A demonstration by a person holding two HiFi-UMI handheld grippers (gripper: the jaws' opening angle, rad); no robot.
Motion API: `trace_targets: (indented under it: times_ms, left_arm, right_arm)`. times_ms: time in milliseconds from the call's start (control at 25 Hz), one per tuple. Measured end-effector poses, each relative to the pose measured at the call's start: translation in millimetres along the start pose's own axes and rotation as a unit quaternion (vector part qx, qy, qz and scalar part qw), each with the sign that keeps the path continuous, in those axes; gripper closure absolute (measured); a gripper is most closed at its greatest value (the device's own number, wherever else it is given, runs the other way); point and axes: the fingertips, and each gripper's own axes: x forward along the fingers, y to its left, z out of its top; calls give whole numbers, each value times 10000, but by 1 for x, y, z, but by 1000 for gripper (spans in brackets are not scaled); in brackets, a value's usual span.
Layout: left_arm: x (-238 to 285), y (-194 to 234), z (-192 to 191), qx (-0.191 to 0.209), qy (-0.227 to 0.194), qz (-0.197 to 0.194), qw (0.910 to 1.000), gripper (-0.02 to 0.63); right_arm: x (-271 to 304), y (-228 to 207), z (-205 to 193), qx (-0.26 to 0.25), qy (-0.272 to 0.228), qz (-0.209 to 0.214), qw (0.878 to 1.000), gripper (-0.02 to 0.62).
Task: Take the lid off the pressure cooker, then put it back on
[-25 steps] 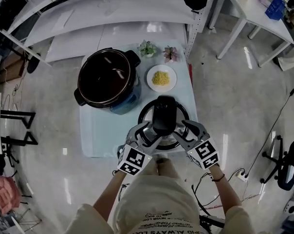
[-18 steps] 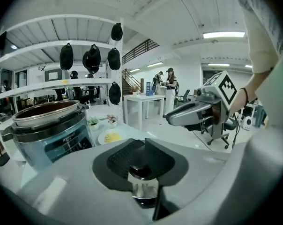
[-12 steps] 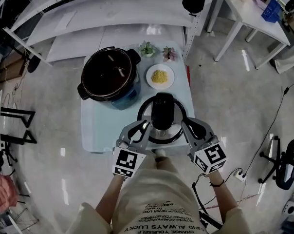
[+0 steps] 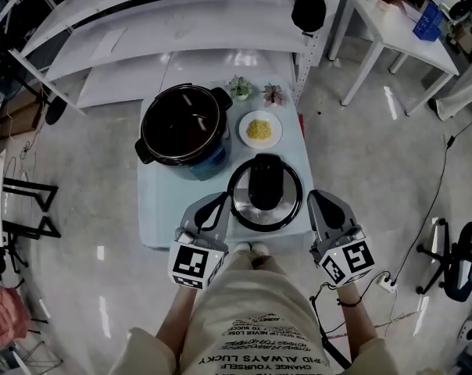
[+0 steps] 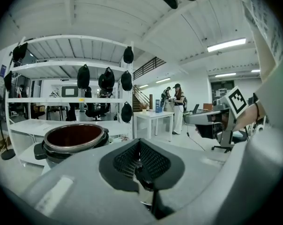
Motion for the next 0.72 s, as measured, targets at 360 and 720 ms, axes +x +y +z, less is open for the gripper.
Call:
trace_targets:
  times_ms: [360,720]
  left_arm:
    - [-14,13,12,-26,-262,-18,9997,577]
    - [-9,16,2,-230,-159,-318,9991,367]
  right_arm:
    - [-12,1,14,135,-328,-367,9987,589]
    - [-16,-2,10,348,-452,-695,9959,396]
